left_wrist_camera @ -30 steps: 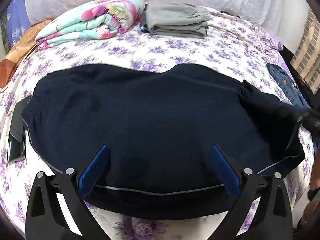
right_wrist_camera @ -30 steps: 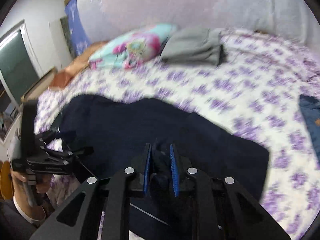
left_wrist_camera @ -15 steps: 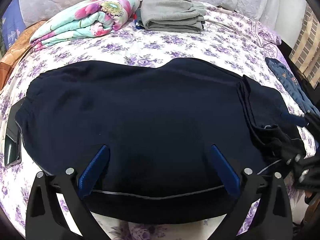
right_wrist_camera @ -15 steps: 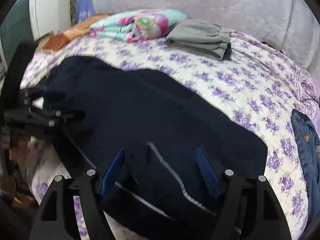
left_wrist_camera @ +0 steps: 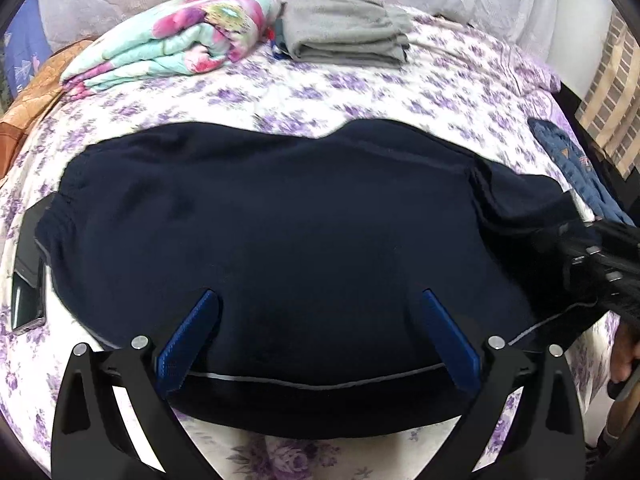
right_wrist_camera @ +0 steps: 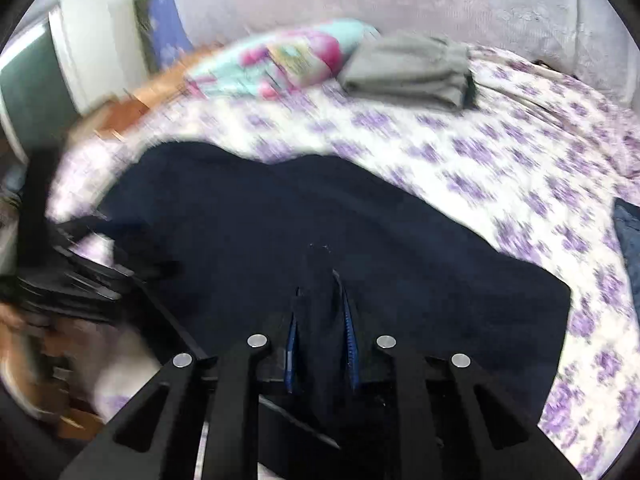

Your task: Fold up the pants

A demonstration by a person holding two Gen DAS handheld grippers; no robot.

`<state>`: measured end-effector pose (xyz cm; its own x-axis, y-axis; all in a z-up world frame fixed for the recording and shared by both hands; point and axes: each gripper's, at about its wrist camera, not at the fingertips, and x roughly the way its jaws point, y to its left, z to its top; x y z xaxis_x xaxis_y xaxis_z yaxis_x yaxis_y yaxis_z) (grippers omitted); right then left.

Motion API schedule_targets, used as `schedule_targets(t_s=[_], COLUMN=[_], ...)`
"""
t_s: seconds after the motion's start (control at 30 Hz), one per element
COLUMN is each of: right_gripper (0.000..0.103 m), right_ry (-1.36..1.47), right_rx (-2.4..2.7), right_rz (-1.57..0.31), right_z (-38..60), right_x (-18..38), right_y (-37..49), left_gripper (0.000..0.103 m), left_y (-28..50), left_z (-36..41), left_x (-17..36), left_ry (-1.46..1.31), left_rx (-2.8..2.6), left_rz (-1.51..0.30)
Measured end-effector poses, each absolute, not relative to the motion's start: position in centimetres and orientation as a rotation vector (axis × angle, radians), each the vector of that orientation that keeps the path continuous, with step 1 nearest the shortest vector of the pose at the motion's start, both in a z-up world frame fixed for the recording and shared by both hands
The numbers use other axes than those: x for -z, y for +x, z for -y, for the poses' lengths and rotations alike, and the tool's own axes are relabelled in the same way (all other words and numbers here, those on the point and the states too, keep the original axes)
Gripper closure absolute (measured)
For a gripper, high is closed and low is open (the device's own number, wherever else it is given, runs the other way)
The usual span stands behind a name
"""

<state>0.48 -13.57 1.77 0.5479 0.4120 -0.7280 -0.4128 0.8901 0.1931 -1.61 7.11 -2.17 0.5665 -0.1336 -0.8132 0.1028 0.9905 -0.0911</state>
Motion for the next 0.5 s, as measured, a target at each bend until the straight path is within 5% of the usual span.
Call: schedule_targets(t_s=[0.2,0.3,0.37,0.5], right_gripper=[0.082,0.059,0.029,0.027], right_ry=[-0.036,-0.078,-0.086,0.068], right_rx=[-0.609,-0.653,-0.725,-0.761], right_rz=[-0.884,-0.966,-0.978,-0.97], right_z=[8.7,6.8,6.4,9.7], right_x=[0.7,4.2,3.2,0.4], right_y=[1.5,2.2,1.6,2.0], left_gripper=[0.005,0.005,0.005,0.005], left_y=[-1.6,-1.4,-1.3,-1.3], left_z=[-8.9,-9.4,-9.4,-9.0], left_x=[0.9,1.3,1.6,1.6], left_ry=[-0.067,-0.078,-0.078,-0.056], left_rx=[0.072,0.047,0.04,0.035], left_rz=[-0.927,-0.947,-0.963,-0.962])
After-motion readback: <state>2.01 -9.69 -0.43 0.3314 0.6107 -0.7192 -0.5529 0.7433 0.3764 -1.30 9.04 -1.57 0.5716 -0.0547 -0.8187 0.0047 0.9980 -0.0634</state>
